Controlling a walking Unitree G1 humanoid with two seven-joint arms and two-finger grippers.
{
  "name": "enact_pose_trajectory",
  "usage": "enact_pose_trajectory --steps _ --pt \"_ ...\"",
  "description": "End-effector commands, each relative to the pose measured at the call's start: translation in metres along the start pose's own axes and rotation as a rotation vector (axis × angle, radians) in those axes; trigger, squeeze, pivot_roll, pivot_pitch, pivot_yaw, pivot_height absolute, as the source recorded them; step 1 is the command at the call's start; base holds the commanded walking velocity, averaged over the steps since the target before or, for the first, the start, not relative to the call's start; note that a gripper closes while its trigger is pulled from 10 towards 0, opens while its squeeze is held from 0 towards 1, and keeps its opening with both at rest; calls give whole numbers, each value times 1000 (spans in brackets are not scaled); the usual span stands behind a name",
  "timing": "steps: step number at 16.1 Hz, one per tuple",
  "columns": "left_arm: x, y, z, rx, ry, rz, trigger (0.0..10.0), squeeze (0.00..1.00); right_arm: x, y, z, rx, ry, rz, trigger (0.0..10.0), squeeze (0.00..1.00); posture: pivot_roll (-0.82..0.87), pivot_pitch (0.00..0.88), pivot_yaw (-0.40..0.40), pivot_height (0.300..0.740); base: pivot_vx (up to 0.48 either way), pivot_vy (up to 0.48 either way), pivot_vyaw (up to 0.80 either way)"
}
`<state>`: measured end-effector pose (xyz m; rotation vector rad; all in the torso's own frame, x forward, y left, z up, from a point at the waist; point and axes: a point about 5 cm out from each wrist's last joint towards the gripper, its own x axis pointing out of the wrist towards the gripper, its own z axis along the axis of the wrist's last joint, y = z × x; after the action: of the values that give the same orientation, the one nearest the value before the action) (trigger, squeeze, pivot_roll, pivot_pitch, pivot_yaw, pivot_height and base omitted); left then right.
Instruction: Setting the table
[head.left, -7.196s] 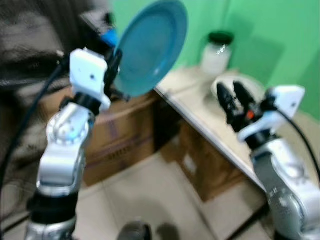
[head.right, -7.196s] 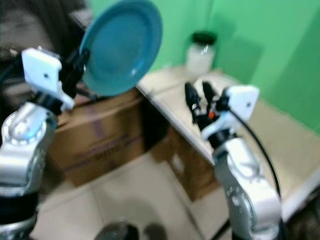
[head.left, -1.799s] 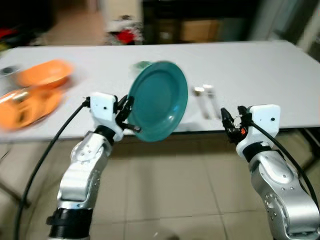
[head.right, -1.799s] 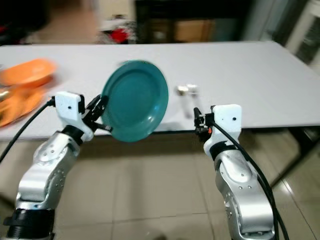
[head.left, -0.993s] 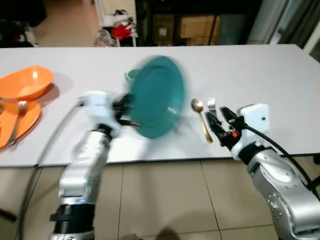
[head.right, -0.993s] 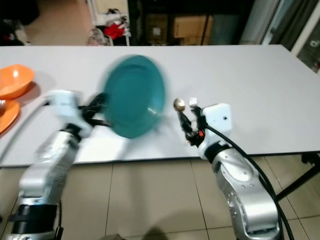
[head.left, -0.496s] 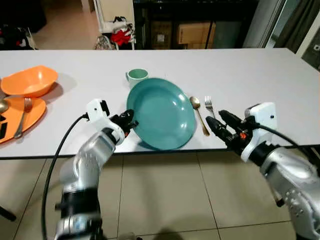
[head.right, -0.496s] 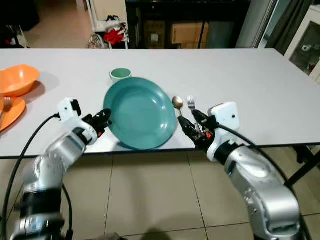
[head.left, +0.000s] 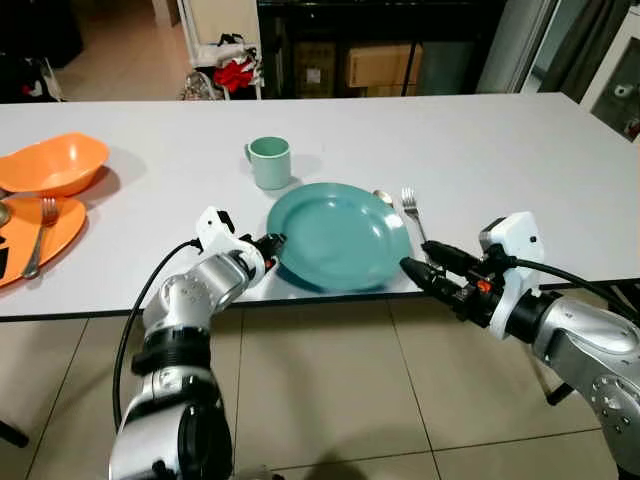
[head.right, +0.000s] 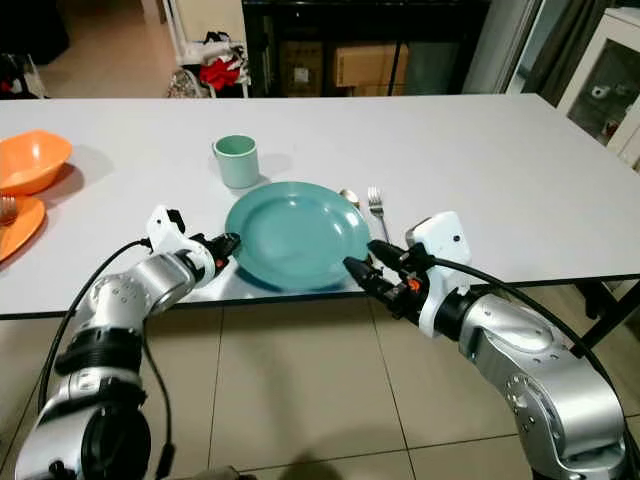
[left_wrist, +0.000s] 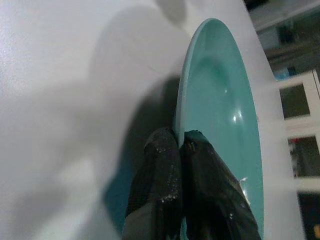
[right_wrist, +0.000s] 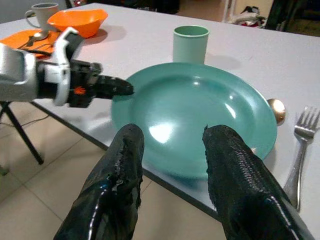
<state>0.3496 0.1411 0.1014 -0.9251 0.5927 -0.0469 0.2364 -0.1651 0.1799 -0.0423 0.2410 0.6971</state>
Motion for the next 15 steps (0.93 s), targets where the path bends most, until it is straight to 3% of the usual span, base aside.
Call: enact_pose_trajectory --steps 1,5,8,9,10,15 --pt "2 12 2 -28 -2 79 10000 0 -1 4 6 -25 -6 26 10000 0 -22 0 43 740 0 0 0" --pt "8 20 3 -122 -5 118 10000 0 -3 6 5 -20 8 35 10000 0 -32 0 42 740 0 0 0" --pt "11 21 3 -115 -7 122 10000 0 -3 7 6 -22 11 40 10000 0 -33 0 38 740 0 0 0" --pt "11 21 4 -104 -9 123 10000 667 -4 6 6 -23 14 41 10000 0 -32 0 37 740 0 0 0" --pt "10 22 6 -95 -7 116 10000 1000 -4 6 6 -22 17 41 10000 0 -28 0 33 740 0 0 0" --pt "5 23 18 -17 1 95 10000 1000 -5 5 7 -21 29 60 10000 0 -16 0 26 740 0 0 0"
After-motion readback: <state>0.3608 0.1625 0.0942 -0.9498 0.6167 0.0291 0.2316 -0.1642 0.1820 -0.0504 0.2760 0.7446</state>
